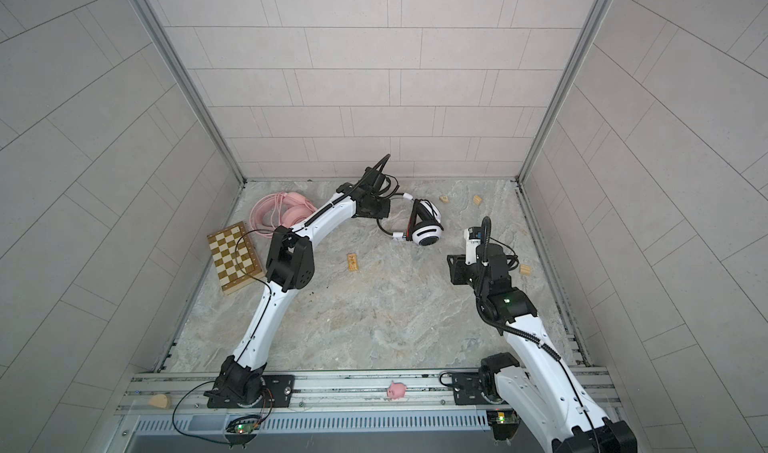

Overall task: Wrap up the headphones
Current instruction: 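Lower the wrapped headset onto the table with the left gripper while the right withdraws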

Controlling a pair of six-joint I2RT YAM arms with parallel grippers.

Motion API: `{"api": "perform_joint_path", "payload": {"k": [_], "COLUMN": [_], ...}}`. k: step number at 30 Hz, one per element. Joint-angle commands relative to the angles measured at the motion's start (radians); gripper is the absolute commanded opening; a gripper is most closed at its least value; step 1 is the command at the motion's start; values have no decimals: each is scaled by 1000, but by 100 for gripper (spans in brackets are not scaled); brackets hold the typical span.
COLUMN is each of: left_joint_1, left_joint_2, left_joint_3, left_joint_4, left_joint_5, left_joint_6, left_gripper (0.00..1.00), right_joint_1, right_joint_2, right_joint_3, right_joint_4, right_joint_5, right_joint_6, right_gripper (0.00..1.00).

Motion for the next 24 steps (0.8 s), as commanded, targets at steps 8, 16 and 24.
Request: {"api": "perform_joint_path", "payload": {"k": [8,16,24], "left_joint_1": [22,23,39], "left_joint_2": [64,79,-26], "left_joint_3": [71,57,-58], "left_joint_4": [122,133,128], "left_joint_5": [-162,-148,-145], "left_joint_6": [-148,-200,-166], "left_gripper": [0,23,47], "right_joint_1": [-3,-4,-3], "right_joint_2": [-74,-99,-63], "right_joint_3": [-12,-11,-7], "right_joint_4": [-92,-118,-82], "right_joint_5": [5,23,34], "right_joint_6": [27,22,22], "right_gripper": [41,41,41]}}
